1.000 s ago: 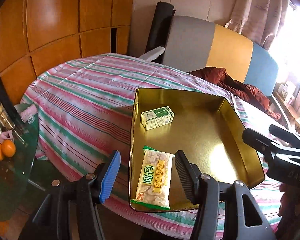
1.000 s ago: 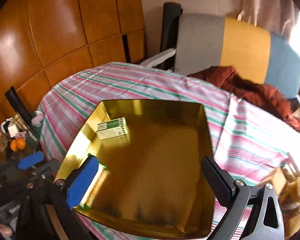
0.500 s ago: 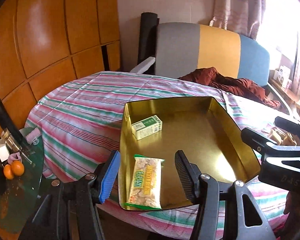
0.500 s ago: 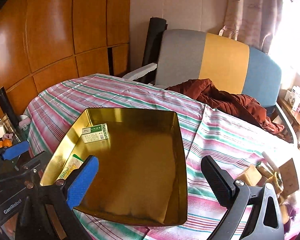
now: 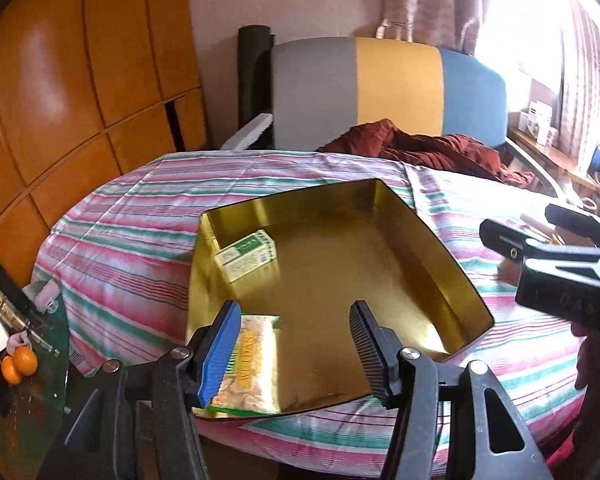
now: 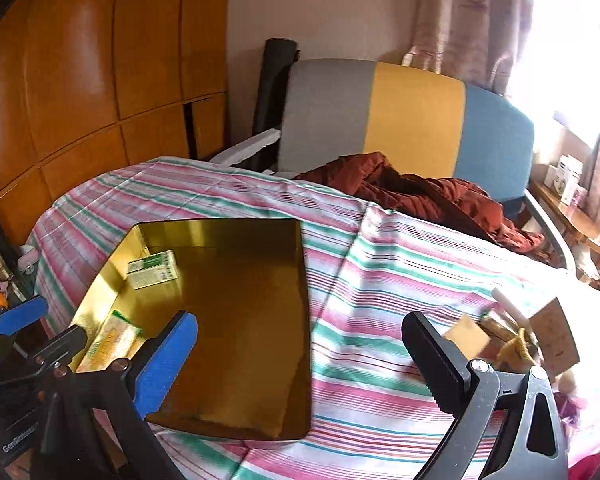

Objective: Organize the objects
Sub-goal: 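Move both tools back from the tray toward the pile of items, then grasp the yellow sponge with the left tool while the right tool grasps the cream box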

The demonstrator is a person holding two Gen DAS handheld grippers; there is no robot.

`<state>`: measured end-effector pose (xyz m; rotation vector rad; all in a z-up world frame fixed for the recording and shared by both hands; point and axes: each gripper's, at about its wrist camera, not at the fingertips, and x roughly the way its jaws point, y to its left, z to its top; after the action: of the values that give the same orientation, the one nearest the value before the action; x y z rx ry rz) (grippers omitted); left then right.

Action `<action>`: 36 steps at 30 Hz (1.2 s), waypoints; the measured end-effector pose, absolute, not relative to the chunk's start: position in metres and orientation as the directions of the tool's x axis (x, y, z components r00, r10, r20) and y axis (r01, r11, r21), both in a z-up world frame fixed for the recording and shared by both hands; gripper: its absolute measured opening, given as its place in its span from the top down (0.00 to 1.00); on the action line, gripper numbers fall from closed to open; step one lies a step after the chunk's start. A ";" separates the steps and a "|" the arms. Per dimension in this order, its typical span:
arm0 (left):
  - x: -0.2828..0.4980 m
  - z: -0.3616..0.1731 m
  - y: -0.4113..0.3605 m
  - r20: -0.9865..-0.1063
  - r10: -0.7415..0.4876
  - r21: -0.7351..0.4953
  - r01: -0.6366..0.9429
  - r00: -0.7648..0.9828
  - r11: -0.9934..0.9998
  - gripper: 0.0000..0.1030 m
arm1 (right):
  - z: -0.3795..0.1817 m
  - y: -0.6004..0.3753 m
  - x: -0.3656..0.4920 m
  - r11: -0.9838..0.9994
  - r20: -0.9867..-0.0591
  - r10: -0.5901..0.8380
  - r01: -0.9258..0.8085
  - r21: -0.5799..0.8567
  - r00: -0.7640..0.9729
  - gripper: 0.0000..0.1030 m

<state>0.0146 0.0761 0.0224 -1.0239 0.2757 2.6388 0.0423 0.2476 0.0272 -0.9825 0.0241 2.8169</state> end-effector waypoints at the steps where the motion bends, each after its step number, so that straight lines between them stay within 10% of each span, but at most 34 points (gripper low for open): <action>1: 0.015 0.022 0.080 -0.684 0.213 0.069 -0.352 -0.698 -0.933 0.44 | 0.027 0.253 0.044 -0.985 -0.621 0.152 -0.167 -0.035 -0.769 0.00; 24: 0.031 0.018 0.166 -0.723 0.416 0.010 -0.611 -0.551 -0.792 0.44 | 0.026 0.496 0.097 -0.846 -0.708 0.383 -0.533 -0.011 -0.593 0.00; 36: 0.034 0.019 0.231 -0.749 0.507 -0.029 -0.743 -0.427 -0.669 0.39 | -0.009 0.575 0.084 -0.863 -0.775 0.275 -0.501 0.061 -0.569 0.00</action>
<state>0.0340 0.2307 0.0193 -0.9741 0.3961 2.1241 0.0836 0.5750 -0.0092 -1.1268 0.3825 2.4176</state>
